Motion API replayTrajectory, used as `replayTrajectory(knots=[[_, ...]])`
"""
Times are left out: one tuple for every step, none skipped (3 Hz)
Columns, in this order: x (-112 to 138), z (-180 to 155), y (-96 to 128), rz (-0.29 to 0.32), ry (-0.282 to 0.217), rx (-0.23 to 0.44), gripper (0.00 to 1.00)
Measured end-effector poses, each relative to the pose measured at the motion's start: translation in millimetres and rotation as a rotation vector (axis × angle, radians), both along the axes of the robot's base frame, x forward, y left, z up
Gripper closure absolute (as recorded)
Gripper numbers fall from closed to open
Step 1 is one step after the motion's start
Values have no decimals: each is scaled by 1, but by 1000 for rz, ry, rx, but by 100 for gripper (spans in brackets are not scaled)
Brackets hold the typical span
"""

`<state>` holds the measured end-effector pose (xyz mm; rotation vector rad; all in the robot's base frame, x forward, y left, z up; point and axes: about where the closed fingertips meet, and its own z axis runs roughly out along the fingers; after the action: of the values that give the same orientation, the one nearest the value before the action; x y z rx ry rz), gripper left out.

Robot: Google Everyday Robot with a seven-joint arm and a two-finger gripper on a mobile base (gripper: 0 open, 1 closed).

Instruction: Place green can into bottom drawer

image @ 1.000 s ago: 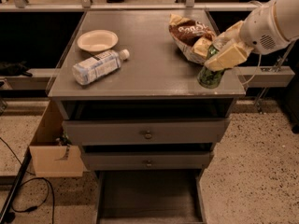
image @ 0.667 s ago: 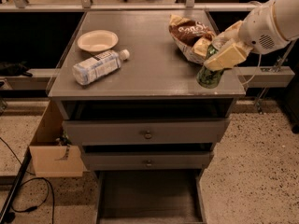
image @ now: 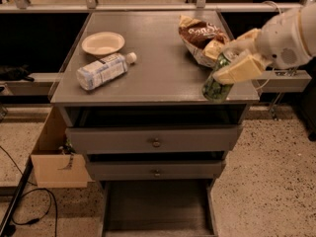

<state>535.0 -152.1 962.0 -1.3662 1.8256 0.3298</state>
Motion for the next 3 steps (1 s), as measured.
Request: replayTrajectory(knots=[[-52,-6,14,24,-9,88,100],[-116,-23,19,21,39,195,100],[-134,-23,4,-33,51,256,100]])
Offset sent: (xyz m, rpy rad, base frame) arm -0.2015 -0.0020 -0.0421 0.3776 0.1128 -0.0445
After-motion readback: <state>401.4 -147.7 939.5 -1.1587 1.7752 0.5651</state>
